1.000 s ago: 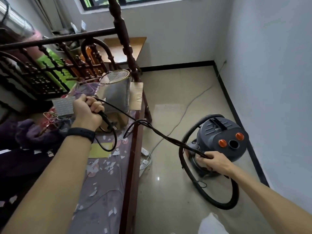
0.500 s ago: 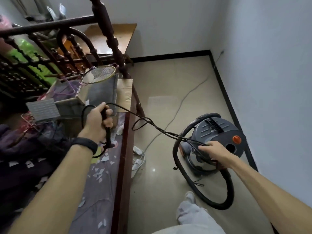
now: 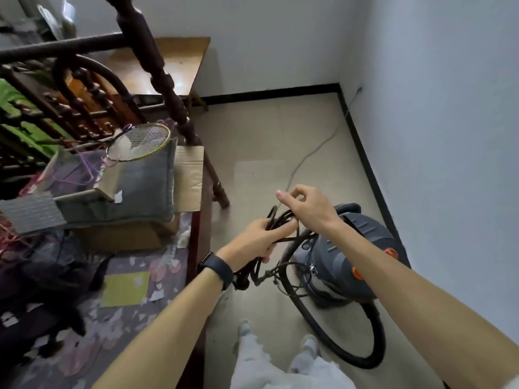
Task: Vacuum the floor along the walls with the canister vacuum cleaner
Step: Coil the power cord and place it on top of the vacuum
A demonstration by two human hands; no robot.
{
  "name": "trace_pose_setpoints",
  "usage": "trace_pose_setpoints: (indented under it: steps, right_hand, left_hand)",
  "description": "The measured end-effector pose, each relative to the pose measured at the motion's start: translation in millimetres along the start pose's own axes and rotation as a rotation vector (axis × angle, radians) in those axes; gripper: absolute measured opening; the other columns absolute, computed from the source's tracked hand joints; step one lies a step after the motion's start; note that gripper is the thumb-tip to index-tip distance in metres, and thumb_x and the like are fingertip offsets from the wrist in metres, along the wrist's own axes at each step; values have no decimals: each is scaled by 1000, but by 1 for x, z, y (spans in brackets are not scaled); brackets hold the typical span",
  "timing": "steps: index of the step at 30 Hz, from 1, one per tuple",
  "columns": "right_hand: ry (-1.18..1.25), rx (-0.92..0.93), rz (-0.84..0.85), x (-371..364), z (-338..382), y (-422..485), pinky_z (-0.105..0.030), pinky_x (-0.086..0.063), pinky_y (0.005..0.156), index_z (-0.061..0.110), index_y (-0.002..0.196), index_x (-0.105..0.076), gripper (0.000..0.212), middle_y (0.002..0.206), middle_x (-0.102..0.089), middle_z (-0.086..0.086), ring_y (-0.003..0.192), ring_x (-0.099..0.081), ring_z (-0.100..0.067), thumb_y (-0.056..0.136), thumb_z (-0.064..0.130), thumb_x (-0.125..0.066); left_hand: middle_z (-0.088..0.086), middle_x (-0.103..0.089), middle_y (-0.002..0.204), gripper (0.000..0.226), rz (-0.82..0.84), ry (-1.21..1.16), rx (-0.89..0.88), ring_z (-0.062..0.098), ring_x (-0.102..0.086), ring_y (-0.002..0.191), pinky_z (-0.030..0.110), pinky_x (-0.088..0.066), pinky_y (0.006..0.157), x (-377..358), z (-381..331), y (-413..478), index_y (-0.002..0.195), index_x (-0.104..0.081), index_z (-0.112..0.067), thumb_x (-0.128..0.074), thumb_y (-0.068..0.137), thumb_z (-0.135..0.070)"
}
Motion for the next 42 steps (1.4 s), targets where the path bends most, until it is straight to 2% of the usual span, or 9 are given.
trace_pose_setpoints:
  steps: [5, 10, 17, 21, 23, 28, 35, 38, 42]
  right_hand:
    - [134, -78, -138, 2, -41, 11, -38, -50, 68, 11, 76, -69, 54, 52, -64, 5, 51, -58, -7, 101, 56, -55]
    - [98, -153, -328, 6, -42, 25, -32, -43, 63, 13, 70, -65, 58, 53, -58, 10, 55, -55, -5, 102, 58, -49]
    - [171, -210, 24, -49, -63, 21, -36, -52, 84, 17, 82, -68, 83, 79, -74, 3, 77, -67, -14, 83, 93, -33]
    - [-31, -362, 197, -94, -114, -1, -30, -51, 79, 25, 89, -60, 43, 88, -75, 5, 85, -69, -19, 97, 66, -52]
    - [-146, -427, 221, -109, -134, -17, -36, -48, 85, 21, 95, -56, 36, 96, -72, 0, 94, -67, -24, 107, 51, -40]
    - [-351, -342, 262, -132, -103, -18, -51, -45, 90, 11, 109, -53, 32, 112, -60, -19, 104, -61, -43, 113, 28, -26]
    - [-181, -19, 101, -72, 53, 24, -32, -45, 67, 12, 86, -71, 27, 71, -66, 6, 68, -59, -10, 97, 35, -62]
    - [37, -17, -177, -1, 59, 36, -21, -45, 65, 20, 84, -71, 8, 64, -65, 17, 64, -59, 0, 83, 23, -79]
    - [232, -104, -242, 36, 21, 42, -19, -47, 62, 17, 94, -63, 32, 73, -71, 4, 65, -63, -2, 79, 30, -89]
  left_hand:
    - [-3, -36, 67, 33, 367, -2, 107, 10, -22, 50, 27, -19, 49, 0, -2, 16, 84, -46, -19, -69, 90, -43]
    - [-3, -37, 59, 30, 423, 178, 158, 10, -23, 49, 21, -21, 44, 20, -16, 42, 77, -45, -20, -61, 98, -35]
    - [-10, -26, 54, 23, 153, -470, 41, 3, -21, 40, 16, -20, 38, 115, -47, 86, 76, -47, -21, -66, 87, -24]
    - [-12, -25, 49, 29, 7, -823, -49, 2, -21, 35, 15, -21, 36, 174, -82, 95, 69, -44, -20, -57, 94, -25]
    - [-11, -27, 53, 31, -50, -878, -105, 4, -24, 39, 16, -25, 41, 204, -111, 92, 68, -41, -20, -54, 96, -21]
    - [-9, -36, 61, 32, -53, -650, -85, 7, -33, 45, 23, -32, 50, 208, -131, 94, 79, -48, -18, -49, 96, -44]
    - [4, -58, 65, 26, -2, 67, -96, 18, -59, 57, 28, -45, 56, 110, -40, 98, 83, -54, -6, -44, 105, -15]
    - [1, -47, 53, 31, 163, -64, 6, 16, -44, 42, 29, -34, 48, 87, -17, 96, 80, -55, -8, -51, 101, -30]
    - [-4, -19, 57, 56, 321, -61, 180, 11, -14, 44, 23, -17, 40, 83, -25, 80, 71, -48, -19, -43, 90, -71]
Point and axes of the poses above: each hand's wrist, its own y-axis towards the middle knuckle, its own x-axis out of the back of the hand, z = x × y, the point moved 10 cm from there along y, towards the middle knuckle
